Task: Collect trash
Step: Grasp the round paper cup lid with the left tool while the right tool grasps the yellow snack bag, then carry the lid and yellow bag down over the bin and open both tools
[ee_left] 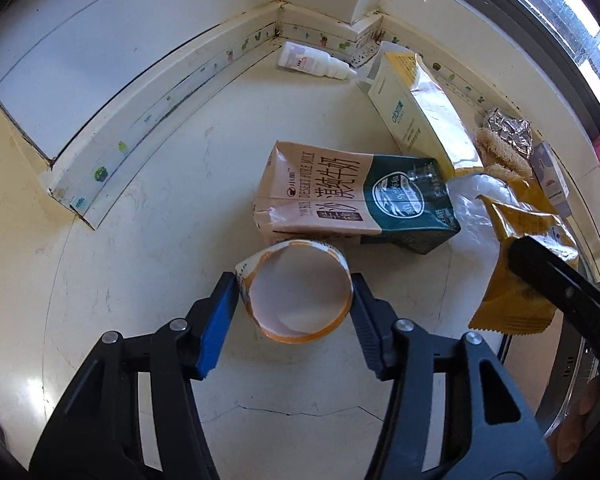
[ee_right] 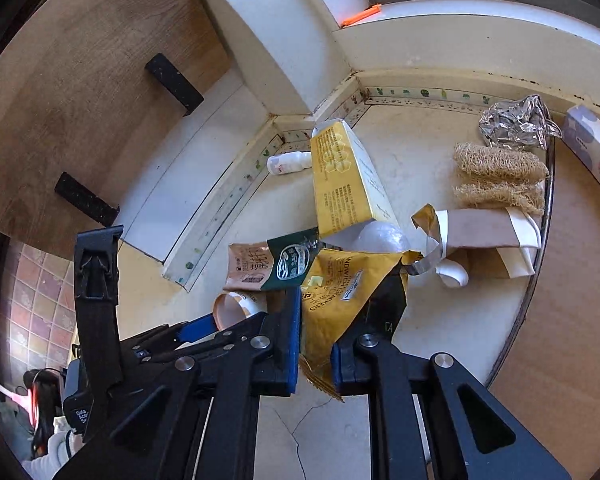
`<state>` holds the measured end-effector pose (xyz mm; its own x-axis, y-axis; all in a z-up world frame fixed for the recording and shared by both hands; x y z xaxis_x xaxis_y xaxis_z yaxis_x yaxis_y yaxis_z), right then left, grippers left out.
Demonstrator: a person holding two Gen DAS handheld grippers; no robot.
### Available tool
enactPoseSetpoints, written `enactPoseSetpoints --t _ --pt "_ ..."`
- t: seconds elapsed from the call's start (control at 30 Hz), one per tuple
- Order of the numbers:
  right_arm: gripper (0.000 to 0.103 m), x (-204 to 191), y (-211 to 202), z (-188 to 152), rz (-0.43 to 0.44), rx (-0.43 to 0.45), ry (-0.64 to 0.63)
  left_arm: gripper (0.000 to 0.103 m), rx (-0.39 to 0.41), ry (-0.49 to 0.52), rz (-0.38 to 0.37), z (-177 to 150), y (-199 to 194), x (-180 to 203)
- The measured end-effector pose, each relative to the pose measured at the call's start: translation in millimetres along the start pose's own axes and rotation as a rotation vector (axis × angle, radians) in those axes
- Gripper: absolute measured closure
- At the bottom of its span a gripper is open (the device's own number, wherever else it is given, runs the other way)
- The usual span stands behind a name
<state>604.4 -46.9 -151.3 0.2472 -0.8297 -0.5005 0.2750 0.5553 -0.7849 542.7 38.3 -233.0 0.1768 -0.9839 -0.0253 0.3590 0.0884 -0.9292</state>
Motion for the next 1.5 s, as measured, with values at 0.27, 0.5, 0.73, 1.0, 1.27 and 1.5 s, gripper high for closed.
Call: enactPoseSetpoints --t 0.27,0.5,0.73,1.0,1.27,1.5 --pt "0.092 -12.3 -13.1 -16.6 0.025 0.000 -0.004 0.051 0.029 0.029 0.017 -18.4 -30.4 -5.4" --pt "0.092 -40.3 -47.7 -48.2 0.054 0.023 -0.013 0.051 0.062 0.059 0.021 -55.7 -89.1 -19.5" --pt "0.092 -78.6 -90.1 -98.5 0.047 0.077 -0.030 0.051 0.112 0.116 -0.004 -104.5 -152.5 -39.0" --pt "0.092 -123.8 -130.1 -188.8 -0.003 0.156 -0.004 0.051 0.141 0.211 -0.085 -173.3 -210.8 -59.6" --pt "0.092 -154.9 -136.9 -302.4 -0.068 0.172 0.058 0.051 0.106 0.309 -0.170 -252.2 -225.1 -83.2" --pt "0.092 -153.8 -114.7 -399.7 -0.136 0.125 0.132 0.051 0.032 0.359 -0.197 -311.2 -203.7 -96.8"
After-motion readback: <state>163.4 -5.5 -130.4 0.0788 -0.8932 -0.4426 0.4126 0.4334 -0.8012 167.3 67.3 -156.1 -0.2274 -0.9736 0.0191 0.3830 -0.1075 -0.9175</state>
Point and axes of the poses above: each gripper's, at about its wrist camera, not at the fingertips, and y roughly the way its jaws point, x to its right, z to its top, the point moved 9 cm from there along y, roughly the way its jaws point, and after that the axes turned 10 degrees about y, right-handed, at the moved point
